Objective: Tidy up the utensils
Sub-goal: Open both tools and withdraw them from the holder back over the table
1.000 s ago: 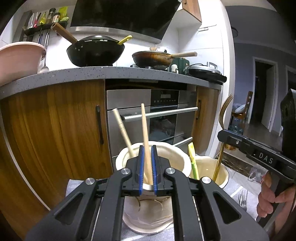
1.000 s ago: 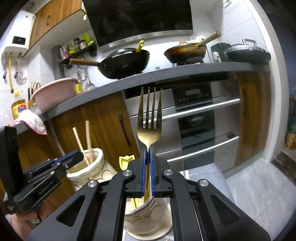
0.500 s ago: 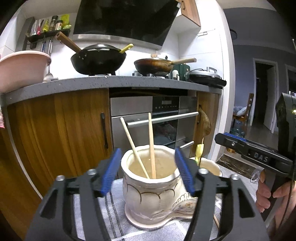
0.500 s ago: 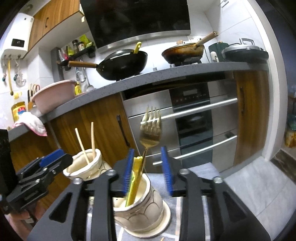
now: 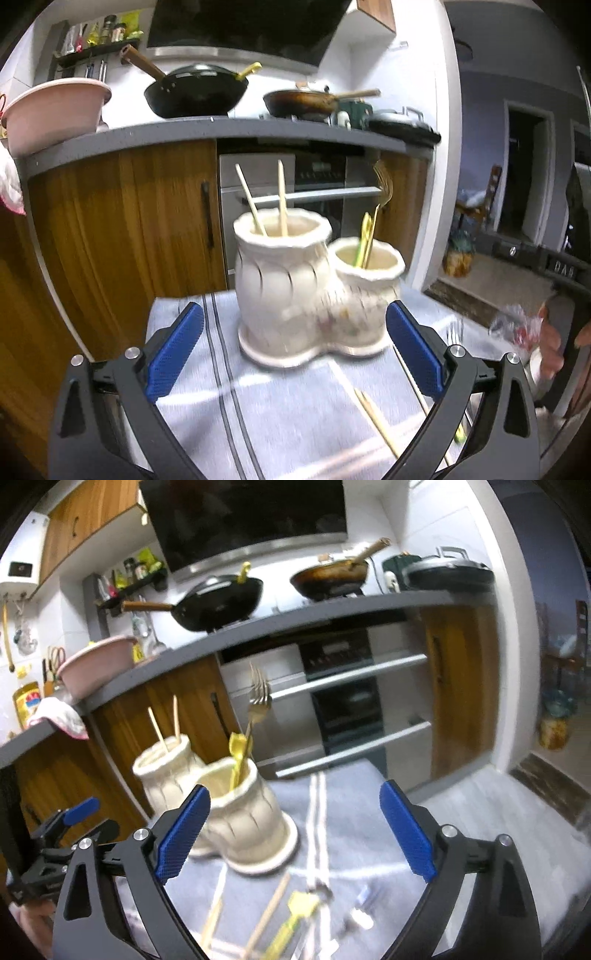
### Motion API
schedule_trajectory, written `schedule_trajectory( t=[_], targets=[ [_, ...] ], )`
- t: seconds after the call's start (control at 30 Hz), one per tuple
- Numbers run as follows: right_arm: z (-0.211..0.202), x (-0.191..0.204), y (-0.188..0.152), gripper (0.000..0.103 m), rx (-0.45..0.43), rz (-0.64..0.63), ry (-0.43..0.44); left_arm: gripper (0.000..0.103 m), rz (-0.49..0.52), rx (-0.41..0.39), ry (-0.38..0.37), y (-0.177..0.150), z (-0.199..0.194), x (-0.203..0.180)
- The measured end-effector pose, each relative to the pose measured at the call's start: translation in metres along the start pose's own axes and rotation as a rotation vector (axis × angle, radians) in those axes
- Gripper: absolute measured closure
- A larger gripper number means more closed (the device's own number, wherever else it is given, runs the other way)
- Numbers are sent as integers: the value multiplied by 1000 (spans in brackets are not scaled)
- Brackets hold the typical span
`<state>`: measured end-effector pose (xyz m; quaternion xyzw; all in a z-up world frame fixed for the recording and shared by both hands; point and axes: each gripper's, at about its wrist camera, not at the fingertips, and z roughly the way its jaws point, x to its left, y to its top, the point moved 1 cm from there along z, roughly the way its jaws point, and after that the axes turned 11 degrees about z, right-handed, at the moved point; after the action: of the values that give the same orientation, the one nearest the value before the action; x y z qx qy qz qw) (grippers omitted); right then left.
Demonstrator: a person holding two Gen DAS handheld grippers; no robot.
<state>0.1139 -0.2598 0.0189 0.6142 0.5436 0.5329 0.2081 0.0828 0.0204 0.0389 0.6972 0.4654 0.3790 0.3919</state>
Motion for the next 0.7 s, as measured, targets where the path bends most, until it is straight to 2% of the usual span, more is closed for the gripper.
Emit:
schedule_trajectory(
  t=[0.13,0.23,0.47,0.53,0.7],
  targets=[
    [-15,-11,-11,10,53,-16,-58,6,-27,61,-39,-14,-7,-8],
    [-20,-17,-19,10,97,-36,-109,6,-13,124,-36,-24,-9,-17],
    [-14,-31,-40,10,221,-17,-163,6,-21,285,-29,-44,-6,-31],
    [-11,-30,-46,10,247,-33,-181,6,-36,325,-48,-48,-3,-35],
    [-3,-35,-55,10,312,-43,-217,13,-25,415,-56,-54,3,-47]
  ],
)
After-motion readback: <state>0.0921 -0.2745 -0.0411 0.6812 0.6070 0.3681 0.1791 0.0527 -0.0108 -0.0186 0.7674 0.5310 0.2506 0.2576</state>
